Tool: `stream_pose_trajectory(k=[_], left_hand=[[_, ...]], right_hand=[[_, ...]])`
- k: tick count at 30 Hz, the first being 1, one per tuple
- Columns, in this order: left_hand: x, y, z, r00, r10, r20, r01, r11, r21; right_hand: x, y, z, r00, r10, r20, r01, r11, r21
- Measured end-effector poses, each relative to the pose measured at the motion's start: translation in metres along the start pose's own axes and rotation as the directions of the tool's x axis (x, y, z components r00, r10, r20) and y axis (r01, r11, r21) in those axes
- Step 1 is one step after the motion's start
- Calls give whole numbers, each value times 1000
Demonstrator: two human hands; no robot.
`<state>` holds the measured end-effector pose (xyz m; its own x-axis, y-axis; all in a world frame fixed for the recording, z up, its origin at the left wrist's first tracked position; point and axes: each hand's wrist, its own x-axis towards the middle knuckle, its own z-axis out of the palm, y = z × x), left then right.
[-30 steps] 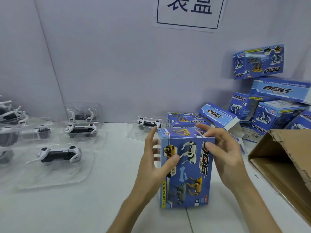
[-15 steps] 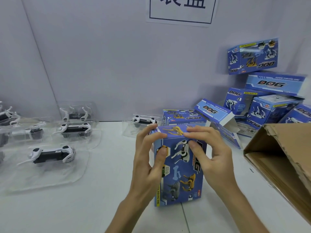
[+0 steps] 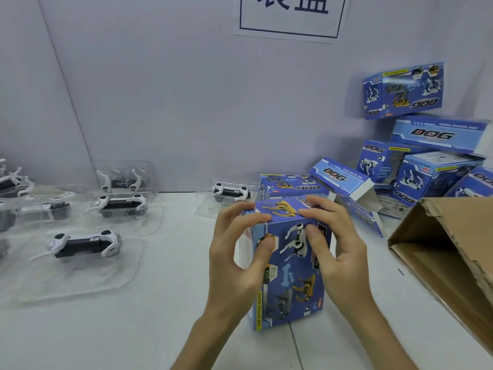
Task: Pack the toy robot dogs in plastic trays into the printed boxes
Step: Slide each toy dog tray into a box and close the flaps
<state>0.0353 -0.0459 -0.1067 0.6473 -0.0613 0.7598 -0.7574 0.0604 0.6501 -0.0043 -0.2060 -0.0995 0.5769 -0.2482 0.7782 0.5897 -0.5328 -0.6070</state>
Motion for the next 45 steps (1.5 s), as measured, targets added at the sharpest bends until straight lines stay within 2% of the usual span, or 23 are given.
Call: stream_pose_trajectory(k=[2,5,7,9,11,13,14,16,18,21,25,28,32,37,39,43,45], left_hand=[[0,-1,-1,997,-74,-6,74,997,8],[3,-4,-5,971,-227,68,231,972,-46],[4,-8,-6,958,-268,101,275,959,-69],[2,-10,-6,982,-185,35,185,983,12],[0,-12,-6,1000,28,-1,-28,981,191],[-3,-16,-5,971,233,60,-240,921,306],[-5,-17,-3,953,284,106,-303,897,323],[-10,-19,3,926,322,196,-372,865,336],[-16,-21,11,894,334,297,-426,840,337],[-25,-20,21,849,310,428,-473,806,356],[-33,-18,30,865,267,425,-433,826,362],[-34,-23,29,871,249,423,-420,825,378],[-35,-25,29,860,229,455,-423,818,388],[-37,-26,30,840,238,488,-451,806,384],[-37,-26,26,842,226,490,-437,817,375],[-29,-24,17,890,151,430,-312,889,334],[-26,-22,15,910,136,392,-272,908,317]], right_hand=[[-5,5,1,999,39,-23,-39,999,0],[-9,8,4,990,139,-6,-137,980,145],[-10,10,5,983,183,-18,-180,976,126],[-11,14,4,968,235,-87,-231,972,53],[-12,18,0,945,291,-149,-292,956,10],[-10,19,-1,887,452,-98,-439,889,134],[-8,18,-1,822,570,-3,-550,794,260],[-5,17,-3,671,712,205,-725,573,382],[-2,19,-8,578,766,282,-810,496,313],[1,28,-16,506,816,278,-856,436,277],[0,32,-20,458,824,332,-869,336,364],[-3,34,-17,459,798,391,-871,318,374],[-4,36,-15,466,798,383,-868,327,374],[-5,38,-16,429,822,374,-888,306,344],[-4,38,-17,415,819,396,-902,312,299],[-4,37,-24,354,839,413,-928,372,41],[-3,37,-28,363,841,402,-927,369,67]])
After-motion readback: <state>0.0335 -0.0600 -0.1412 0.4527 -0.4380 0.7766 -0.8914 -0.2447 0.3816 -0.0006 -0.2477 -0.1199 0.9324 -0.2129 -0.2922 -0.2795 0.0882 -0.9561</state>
